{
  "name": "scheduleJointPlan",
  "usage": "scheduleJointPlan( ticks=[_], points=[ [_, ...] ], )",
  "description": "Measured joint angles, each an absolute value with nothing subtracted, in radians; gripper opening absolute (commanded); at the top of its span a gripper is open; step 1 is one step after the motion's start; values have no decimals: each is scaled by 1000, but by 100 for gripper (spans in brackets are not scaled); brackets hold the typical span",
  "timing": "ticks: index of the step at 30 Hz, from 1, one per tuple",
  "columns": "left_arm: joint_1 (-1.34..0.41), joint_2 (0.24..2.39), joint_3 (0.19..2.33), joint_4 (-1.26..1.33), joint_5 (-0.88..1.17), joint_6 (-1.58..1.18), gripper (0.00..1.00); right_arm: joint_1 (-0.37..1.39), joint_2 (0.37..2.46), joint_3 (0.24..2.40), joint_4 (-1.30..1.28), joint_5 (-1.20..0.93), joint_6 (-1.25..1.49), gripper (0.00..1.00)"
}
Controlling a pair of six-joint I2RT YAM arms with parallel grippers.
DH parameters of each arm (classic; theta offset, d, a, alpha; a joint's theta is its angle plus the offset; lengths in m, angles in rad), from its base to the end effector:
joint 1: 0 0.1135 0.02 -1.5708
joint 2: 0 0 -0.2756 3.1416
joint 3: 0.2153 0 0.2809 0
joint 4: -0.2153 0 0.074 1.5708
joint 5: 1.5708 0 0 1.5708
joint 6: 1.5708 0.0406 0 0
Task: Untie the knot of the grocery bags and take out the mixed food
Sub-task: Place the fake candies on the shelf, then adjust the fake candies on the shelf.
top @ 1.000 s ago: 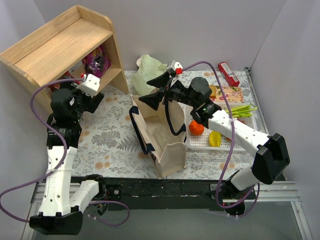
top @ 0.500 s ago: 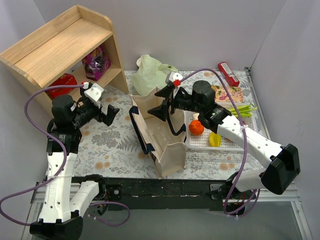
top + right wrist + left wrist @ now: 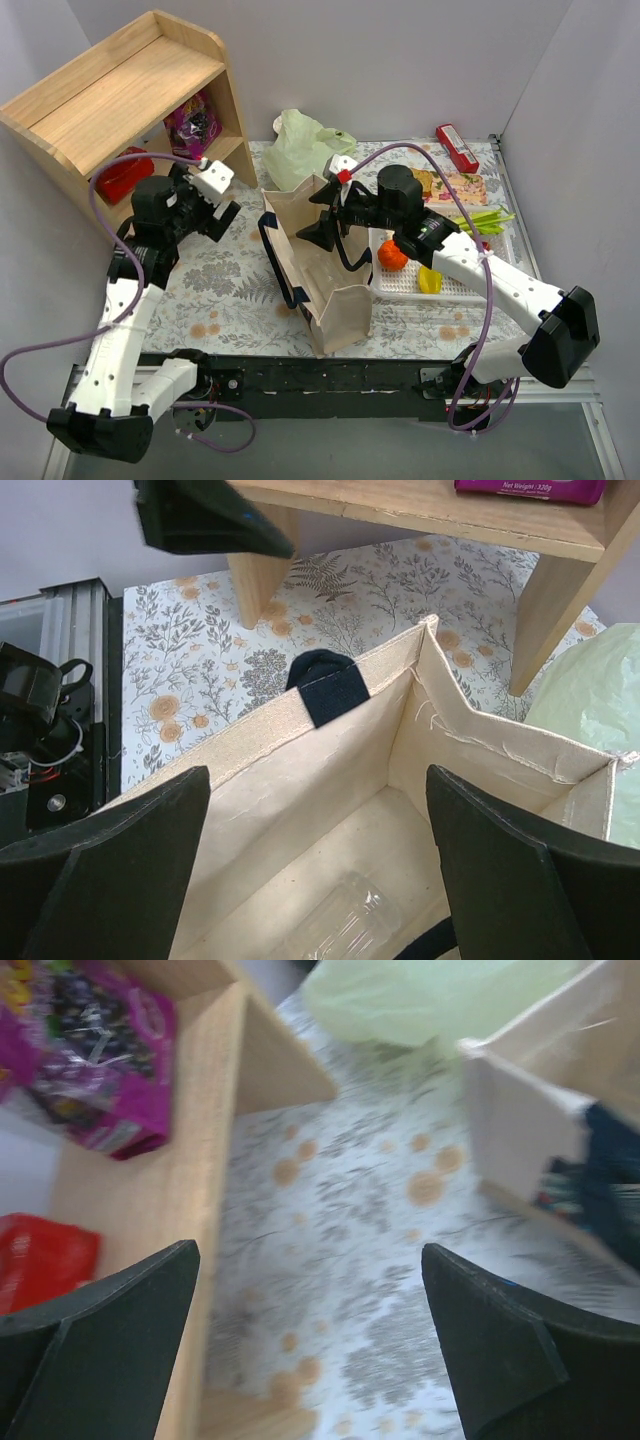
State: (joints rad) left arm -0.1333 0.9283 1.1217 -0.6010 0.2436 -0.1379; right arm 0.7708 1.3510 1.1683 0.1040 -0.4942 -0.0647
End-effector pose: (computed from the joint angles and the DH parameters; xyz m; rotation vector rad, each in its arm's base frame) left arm 0.2135 -0.0385 0.4008 0.1550 1.9833 -0.4167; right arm 0.2377 0.2577 0.3830 -1.0406 1.3780 0.9354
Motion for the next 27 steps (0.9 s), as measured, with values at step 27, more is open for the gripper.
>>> scheduleJointPlan(
  ticks=[27],
  points=[
    [-13,1238,1161,-235,-493,498,82,771,1415,1171,98,-497,-60,94]
  ],
)
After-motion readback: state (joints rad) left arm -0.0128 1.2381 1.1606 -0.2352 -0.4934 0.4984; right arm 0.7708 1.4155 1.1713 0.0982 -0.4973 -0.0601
